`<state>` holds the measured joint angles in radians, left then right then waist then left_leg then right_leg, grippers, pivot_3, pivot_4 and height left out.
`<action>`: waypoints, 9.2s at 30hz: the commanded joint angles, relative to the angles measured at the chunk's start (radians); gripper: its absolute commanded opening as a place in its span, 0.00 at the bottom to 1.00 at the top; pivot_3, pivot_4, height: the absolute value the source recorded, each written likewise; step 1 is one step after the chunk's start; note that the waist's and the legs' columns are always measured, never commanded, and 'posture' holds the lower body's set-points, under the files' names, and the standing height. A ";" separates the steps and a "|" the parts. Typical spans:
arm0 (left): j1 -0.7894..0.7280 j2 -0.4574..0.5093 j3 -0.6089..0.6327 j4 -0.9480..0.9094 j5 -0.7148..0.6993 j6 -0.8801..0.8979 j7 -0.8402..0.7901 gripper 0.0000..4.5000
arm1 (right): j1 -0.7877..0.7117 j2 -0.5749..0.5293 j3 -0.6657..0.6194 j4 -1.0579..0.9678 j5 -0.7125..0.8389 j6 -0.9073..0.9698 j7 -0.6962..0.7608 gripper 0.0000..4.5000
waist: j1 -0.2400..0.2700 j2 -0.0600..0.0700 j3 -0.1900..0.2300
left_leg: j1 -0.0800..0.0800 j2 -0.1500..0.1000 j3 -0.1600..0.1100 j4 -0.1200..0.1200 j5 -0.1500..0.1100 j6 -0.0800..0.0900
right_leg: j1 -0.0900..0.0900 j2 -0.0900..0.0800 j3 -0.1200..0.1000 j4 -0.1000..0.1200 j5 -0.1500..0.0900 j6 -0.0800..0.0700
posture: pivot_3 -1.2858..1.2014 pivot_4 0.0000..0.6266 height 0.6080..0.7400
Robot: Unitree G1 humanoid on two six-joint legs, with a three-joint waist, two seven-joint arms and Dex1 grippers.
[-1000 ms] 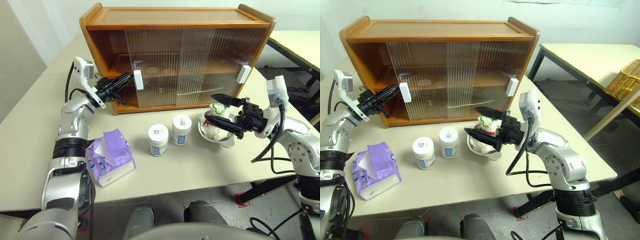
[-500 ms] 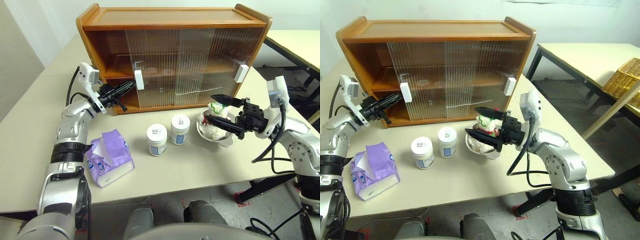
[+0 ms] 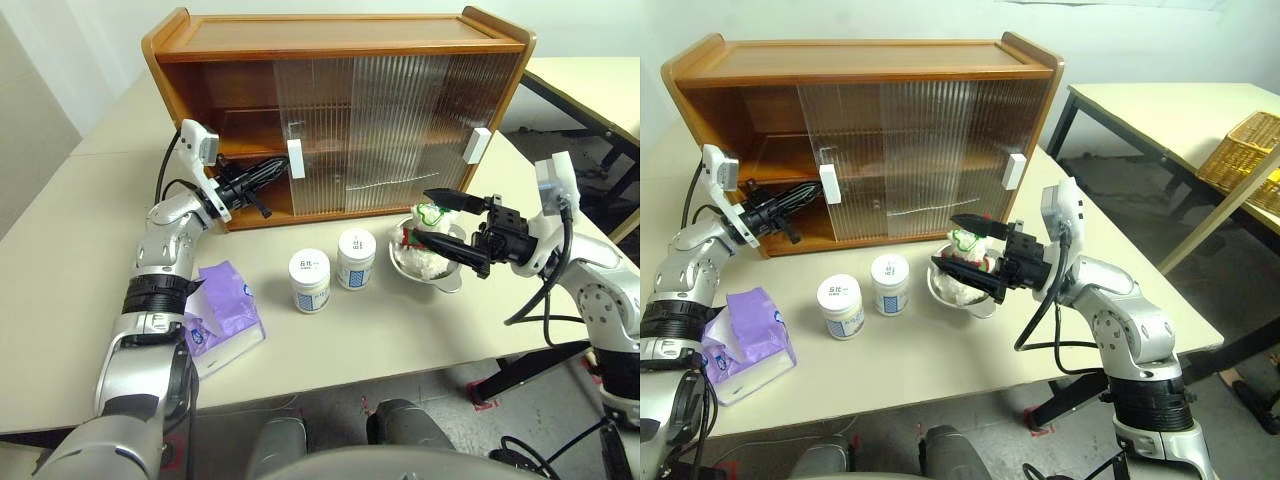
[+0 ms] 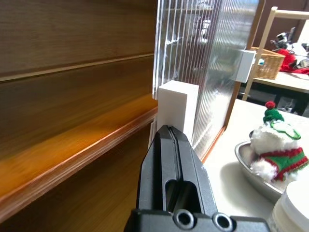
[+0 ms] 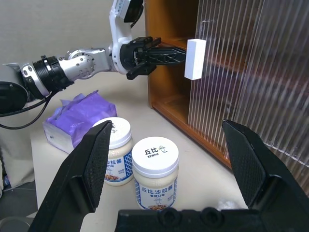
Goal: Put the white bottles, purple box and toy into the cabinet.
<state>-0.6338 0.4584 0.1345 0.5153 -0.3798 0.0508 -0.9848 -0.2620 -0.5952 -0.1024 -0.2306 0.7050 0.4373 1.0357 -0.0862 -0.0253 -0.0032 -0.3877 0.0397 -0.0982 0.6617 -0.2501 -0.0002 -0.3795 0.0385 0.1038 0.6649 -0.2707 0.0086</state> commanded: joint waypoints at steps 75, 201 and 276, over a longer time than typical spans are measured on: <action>-0.100 -0.110 -0.063 0.105 0.084 -0.058 0.054 0.01 | -0.033 0.032 -0.064 -0.033 0.092 0.008 -0.072 1.00 | -0.022 0.001 0.000 | -0.002 0.000 0.002 0.001 0.000 0.001 | -0.001 0.000 0.002 0.000 0.000 0.006 | 0.42 0.00 1.00; 0.731 0.696 0.143 -0.764 -0.113 0.491 -0.314 0.01 | -0.133 0.057 0.019 0.128 0.019 0.012 0.081 1.00 | 0.014 0.016 -0.011 | 0.010 0.035 -0.001 -0.018 -0.007 -0.018 | -0.024 0.039 0.020 0.005 0.018 -0.055 | 0.48 0.00 1.00; -0.339 0.552 -0.374 -0.013 0.105 -0.248 -0.630 0.01 | -0.122 0.079 0.037 0.136 0.003 -0.004 0.077 1.00 | 0.016 0.016 -0.011 | 0.006 0.035 -0.005 -0.014 0.003 -0.001 | -0.020 0.045 0.019 0.001 0.022 -0.020 | 0.47 0.00 1.00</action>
<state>-0.9538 1.0113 -0.2247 0.4906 -0.2864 -0.1699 -1.6043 -0.3861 -0.5204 -0.0695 -0.0903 0.7220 0.4400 1.1154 -0.0702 -0.0094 -0.0145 -0.3814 0.0747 -0.1035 0.6477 -0.2475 -0.0014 -0.3996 0.0831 0.1232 0.6663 -0.2484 -0.0109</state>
